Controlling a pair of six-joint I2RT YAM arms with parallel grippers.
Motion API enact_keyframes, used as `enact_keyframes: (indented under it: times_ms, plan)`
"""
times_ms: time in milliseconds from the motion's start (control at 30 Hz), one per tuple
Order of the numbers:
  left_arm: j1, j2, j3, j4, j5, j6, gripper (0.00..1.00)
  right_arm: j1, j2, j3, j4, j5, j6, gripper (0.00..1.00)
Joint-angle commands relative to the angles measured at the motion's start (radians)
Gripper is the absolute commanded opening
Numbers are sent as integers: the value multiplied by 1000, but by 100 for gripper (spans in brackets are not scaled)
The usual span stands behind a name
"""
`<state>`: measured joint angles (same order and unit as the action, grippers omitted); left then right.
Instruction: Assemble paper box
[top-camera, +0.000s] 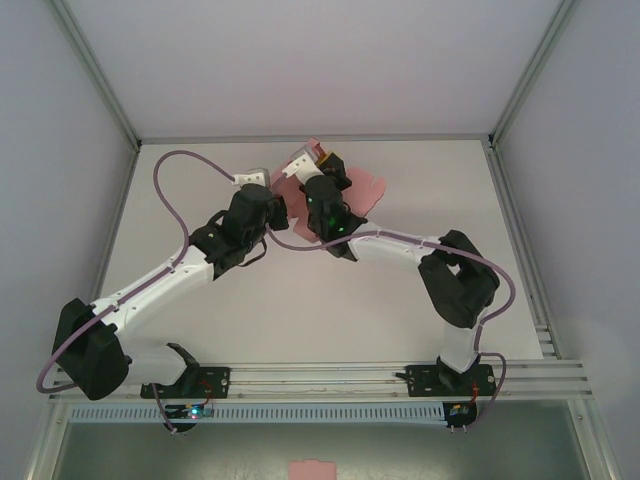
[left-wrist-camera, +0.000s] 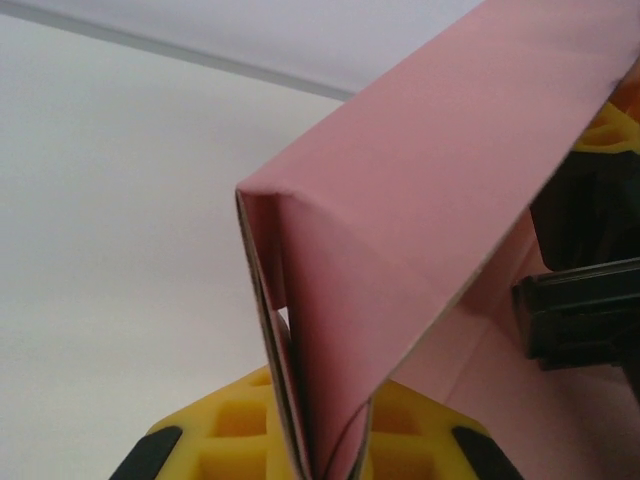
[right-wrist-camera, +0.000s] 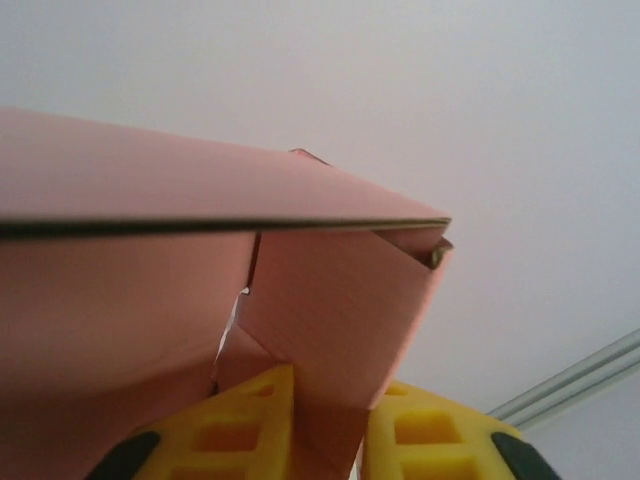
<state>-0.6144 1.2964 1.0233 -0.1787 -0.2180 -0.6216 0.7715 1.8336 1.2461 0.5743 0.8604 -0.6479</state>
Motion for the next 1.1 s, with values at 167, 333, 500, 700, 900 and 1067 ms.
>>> enact_keyframes:
  times_ms: [167, 333, 500, 700, 900, 1067]
  plan:
    - [-24, -21, 35, -81, 17, 11, 0, -121, -198, -93, -372, -496, 317, 53]
    - [-23, 7, 41, -79, 9, 24, 0, -118, -305, -108, -479, -786, 364, 77]
    - [-22, 17, 35, -85, 1, 36, 0, -118, -446, -157, -505, -864, 397, 92]
    - [-21, 12, 26, -81, 1, 40, 0, -122, -587, -198, -581, -880, 404, 96]
    - [-20, -5, 16, -76, 24, 69, 0, -385, -669, -233, -679, -1357, 642, 81]
    - [-20, -14, 10, -57, 70, 91, 0, -458, -578, -202, -729, -1560, 558, 77]
